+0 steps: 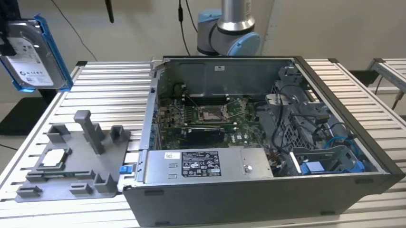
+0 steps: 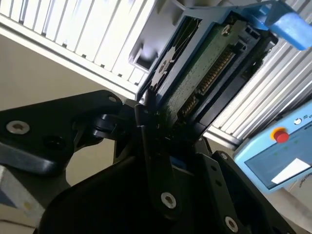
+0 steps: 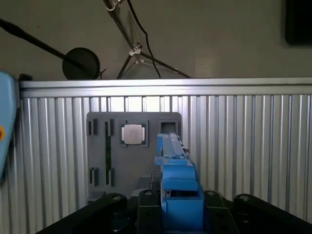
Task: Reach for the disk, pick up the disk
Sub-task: 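Pick up the disk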
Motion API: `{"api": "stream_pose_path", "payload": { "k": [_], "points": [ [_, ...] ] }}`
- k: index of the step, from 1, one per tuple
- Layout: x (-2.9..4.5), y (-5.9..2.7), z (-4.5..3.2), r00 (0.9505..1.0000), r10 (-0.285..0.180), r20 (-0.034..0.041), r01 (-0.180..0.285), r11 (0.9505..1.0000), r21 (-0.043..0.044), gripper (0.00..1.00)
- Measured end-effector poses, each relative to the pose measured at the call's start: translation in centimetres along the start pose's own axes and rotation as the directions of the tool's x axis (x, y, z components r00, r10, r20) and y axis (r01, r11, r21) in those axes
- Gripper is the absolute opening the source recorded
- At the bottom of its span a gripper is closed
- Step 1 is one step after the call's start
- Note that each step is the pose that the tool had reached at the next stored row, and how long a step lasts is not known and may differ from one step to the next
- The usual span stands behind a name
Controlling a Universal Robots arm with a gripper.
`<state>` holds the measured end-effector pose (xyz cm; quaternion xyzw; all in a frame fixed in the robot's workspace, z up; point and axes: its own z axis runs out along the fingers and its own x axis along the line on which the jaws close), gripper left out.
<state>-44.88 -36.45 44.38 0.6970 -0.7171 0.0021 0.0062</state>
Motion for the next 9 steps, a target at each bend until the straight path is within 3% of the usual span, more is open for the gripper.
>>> {"api": "stream_pose_path", "payload": {
  "k": [9],
  "points": [
    [0.05,0.02,-4.46,1.0,0.0,0.0,0.0,1.0,0.0,0.0]
  ]
}}
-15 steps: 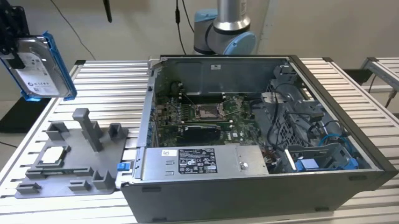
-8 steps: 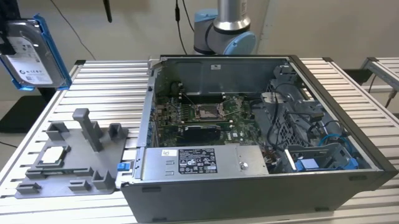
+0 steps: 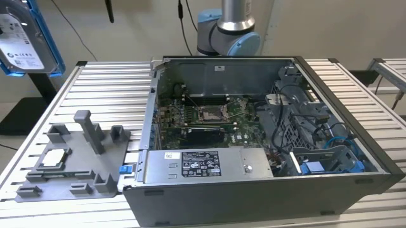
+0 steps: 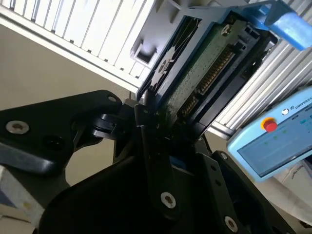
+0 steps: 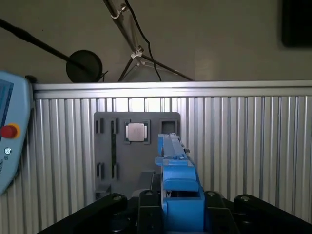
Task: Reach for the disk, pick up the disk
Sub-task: 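Pick up the disk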
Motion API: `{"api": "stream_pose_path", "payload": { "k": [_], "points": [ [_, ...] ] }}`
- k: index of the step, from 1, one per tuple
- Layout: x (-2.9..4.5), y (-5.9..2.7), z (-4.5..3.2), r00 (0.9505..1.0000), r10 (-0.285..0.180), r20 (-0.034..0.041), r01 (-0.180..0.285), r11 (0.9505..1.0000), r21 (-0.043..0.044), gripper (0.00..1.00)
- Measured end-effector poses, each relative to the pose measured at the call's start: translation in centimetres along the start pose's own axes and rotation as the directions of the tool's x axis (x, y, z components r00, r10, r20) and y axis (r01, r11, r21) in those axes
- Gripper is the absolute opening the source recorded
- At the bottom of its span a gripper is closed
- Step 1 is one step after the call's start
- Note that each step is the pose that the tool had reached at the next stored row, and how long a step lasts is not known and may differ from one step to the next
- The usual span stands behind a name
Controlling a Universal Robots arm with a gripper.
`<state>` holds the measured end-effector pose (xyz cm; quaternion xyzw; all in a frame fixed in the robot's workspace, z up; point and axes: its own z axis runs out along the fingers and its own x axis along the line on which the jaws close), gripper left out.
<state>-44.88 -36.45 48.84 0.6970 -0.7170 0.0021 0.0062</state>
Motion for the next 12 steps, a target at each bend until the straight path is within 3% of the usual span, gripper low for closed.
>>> {"api": "stream_pose_path", "payload": {
  "k": [2,7,12],
  "points": [
    [0.0,0.0,-0.57,1.0,0.0,0.0,0.0,1.0,-0.0001,0.0],
    [0.01,-0.09,-0.59,1.0,0.0,0.0,0.0,1.0,0.0,0.0],
    [-0.04,-1.61,-0.6,1.0,0.0,0.0,0.0,1.0,0.0,0.0]
  ]
}}
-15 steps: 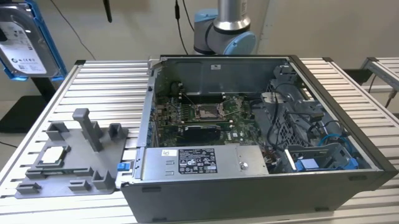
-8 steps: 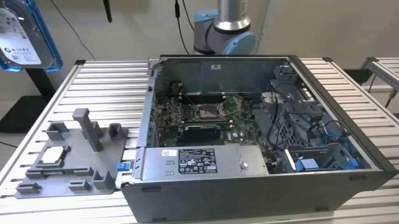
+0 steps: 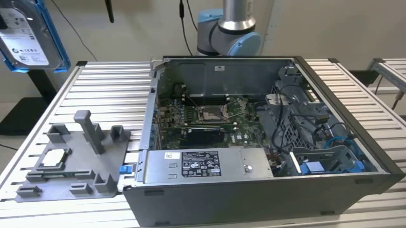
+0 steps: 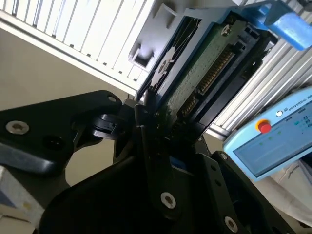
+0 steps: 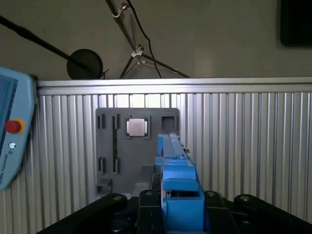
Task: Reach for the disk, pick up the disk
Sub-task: 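Pick up the disk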
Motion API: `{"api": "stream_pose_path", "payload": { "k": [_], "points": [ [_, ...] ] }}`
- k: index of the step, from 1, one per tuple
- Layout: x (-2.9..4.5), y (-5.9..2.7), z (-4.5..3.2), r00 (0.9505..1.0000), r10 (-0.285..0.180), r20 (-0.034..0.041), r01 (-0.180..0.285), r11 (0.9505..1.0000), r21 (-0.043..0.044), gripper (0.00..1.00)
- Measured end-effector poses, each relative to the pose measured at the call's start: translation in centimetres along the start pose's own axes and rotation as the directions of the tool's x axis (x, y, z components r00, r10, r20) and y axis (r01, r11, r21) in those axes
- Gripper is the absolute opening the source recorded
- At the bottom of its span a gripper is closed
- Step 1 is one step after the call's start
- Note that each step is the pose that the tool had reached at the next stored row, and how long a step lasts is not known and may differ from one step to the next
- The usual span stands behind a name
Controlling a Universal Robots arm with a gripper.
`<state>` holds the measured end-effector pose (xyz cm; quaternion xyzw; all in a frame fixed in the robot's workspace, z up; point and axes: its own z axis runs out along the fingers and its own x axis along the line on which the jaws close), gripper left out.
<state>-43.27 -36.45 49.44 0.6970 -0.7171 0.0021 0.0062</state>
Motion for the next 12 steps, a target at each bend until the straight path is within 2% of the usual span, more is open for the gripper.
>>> {"api": "stream_pose_path", "payload": {
  "k": [1,2,12],
  "points": [
    [-0.01,-0.41,-0.01,1.0,0.0,-0.0001,0.0,1.0,-0.0002,0.0],
    [-0.06,-2.36,-0.02,1.0,0.0,0.0,0.0,1.0,-0.0004,0.0],
    [-0.17,-6.53,-0.04,1.0,0.0,0.0,0.0,1.0,-0.0004,0.0]
  ]
}}
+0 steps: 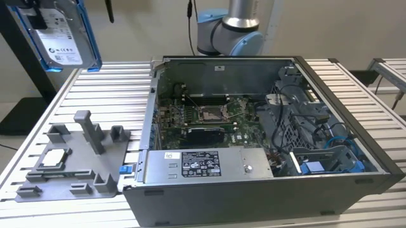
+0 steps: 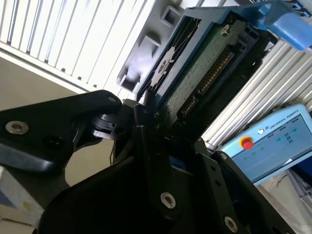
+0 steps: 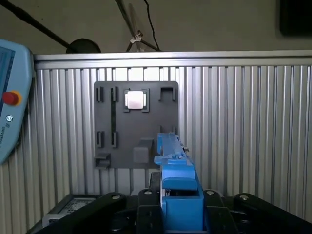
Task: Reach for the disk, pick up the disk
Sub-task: 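Pick up the disk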
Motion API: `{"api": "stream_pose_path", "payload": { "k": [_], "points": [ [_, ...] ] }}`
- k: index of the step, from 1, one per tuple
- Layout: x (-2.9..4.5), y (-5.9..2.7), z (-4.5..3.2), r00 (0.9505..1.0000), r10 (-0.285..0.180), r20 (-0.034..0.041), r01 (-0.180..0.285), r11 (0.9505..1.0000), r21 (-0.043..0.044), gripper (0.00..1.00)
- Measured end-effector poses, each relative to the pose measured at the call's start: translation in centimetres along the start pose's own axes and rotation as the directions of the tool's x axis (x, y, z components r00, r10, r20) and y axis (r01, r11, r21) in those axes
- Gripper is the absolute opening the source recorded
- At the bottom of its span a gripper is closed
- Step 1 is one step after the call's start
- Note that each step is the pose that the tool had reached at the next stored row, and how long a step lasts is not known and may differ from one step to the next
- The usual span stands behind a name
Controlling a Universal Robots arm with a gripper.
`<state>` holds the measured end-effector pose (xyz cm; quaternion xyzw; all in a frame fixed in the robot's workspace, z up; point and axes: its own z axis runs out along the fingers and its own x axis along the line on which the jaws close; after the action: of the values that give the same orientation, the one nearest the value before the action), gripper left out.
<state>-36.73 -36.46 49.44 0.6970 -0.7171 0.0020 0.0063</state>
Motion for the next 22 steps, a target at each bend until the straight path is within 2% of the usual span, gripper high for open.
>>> {"api": "stream_pose_path", "payload": {
  "k": [11,22],
  "points": [
    [-0.14,-4.98,-0.03,1.0,0.0,0.0,0.0,1.0,-0.0001,0.0],
    [-0.25,-8.92,-0.06,1.0,0.0,0.0,0.0,1.0,-0.0001,0.0]
  ]
}}
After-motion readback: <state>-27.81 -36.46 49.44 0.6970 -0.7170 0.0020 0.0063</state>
